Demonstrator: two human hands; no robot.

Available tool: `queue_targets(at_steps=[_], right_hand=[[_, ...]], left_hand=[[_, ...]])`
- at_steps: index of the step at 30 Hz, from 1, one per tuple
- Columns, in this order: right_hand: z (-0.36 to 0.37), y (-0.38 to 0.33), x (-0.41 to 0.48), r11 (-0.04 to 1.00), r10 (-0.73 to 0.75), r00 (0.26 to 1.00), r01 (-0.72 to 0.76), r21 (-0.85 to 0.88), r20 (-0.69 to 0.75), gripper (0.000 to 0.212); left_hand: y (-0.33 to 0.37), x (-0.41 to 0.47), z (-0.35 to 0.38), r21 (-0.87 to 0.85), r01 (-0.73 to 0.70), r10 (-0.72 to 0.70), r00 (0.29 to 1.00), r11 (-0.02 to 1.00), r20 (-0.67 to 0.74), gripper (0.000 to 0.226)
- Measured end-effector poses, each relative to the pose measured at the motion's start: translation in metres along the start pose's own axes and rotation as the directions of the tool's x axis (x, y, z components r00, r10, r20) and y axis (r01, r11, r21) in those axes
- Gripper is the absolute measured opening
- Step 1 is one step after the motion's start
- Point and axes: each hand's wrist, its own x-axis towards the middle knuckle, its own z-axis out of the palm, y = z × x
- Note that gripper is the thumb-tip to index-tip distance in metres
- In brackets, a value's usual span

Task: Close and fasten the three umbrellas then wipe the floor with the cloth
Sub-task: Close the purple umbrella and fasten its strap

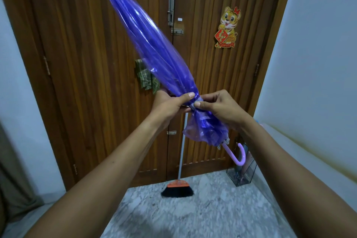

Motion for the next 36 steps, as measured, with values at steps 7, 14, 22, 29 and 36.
queue_targets(at_steps=[7,14,22,29,36], right_hand=[[-0.014,0.022,0.011,0.992,0.092,0.996,-0.091,-0.086,0.014,0.028],[-0.048,0.091,0.02,0.87,-0.26,0.691,-0.136,-0.474,-0.675,0.028],[-0.17,0.176,0.015,0.985,0.046,0.388,-0.169,-0.022,-0.92,0.034],[-0.276,0.241,0.025,0.849,0.529,0.15,-0.095,0.52,-0.835,0.075],[-0.363,0.312,0.068,0.808,0.506,0.401,0.089,0.582,-0.764,0.062]], left_hand=[[-0.023,0.021,0.007,0.028,0.066,-0.066,0.998,0.997,-0.001,0.036],[-0.095,0.081,0.077,-0.381,0.22,-0.304,0.936,0.898,-0.177,0.04],[-0.176,0.159,0.215,-0.636,0.466,-0.601,0.799,0.615,0.004,0.025],[-0.236,0.198,0.331,-0.634,0.582,-0.673,0.728,0.509,0.128,0.005],[-0.314,0.253,0.381,-0.517,0.747,-0.749,0.605,0.417,0.27,0.025]])
